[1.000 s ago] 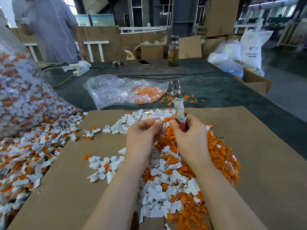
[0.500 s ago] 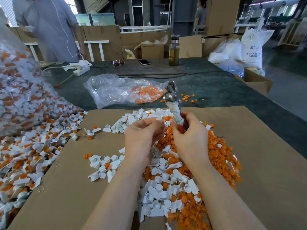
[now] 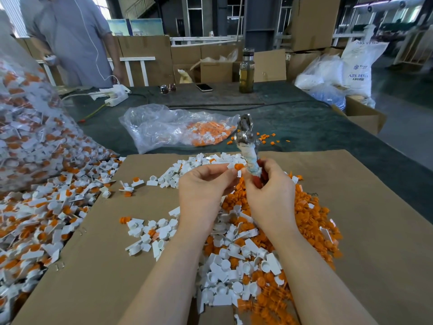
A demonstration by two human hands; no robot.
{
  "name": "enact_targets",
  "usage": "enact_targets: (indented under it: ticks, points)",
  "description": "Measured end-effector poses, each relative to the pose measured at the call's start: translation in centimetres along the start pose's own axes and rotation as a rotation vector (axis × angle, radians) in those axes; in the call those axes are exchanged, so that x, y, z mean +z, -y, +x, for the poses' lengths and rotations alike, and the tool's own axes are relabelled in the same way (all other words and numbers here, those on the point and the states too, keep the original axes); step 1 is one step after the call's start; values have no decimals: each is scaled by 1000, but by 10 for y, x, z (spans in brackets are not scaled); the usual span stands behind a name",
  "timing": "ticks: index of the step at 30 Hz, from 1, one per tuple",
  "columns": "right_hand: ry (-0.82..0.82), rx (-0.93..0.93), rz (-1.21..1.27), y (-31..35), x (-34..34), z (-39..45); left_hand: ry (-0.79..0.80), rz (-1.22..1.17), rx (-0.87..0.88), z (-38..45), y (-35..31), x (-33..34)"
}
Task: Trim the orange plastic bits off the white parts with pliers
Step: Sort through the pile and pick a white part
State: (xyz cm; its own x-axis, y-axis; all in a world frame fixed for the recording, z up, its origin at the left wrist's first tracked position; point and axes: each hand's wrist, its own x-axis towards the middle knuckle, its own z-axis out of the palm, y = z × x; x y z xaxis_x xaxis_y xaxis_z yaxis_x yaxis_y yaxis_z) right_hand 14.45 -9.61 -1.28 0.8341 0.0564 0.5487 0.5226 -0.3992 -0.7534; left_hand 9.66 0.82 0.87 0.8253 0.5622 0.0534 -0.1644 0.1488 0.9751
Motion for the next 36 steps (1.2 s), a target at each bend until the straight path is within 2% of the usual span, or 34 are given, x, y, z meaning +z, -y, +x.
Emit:
enact_targets:
  ticks: [11, 19, 24, 29, 36]
  points:
    - [6, 1, -8, 2, 0, 1, -42, 201, 75, 1, 4, 1]
    - [115, 40, -2, 1, 0, 3, -74, 247, 101, 5, 8, 0]
    - [250, 100, 81, 1, -4, 5, -83, 254, 133, 7, 10, -4]
    - [369, 213, 198, -2, -18, 9, -90, 120, 139, 12, 9, -10]
    - [614, 206, 66, -3, -27, 11, -82, 42, 168, 19, 11, -19]
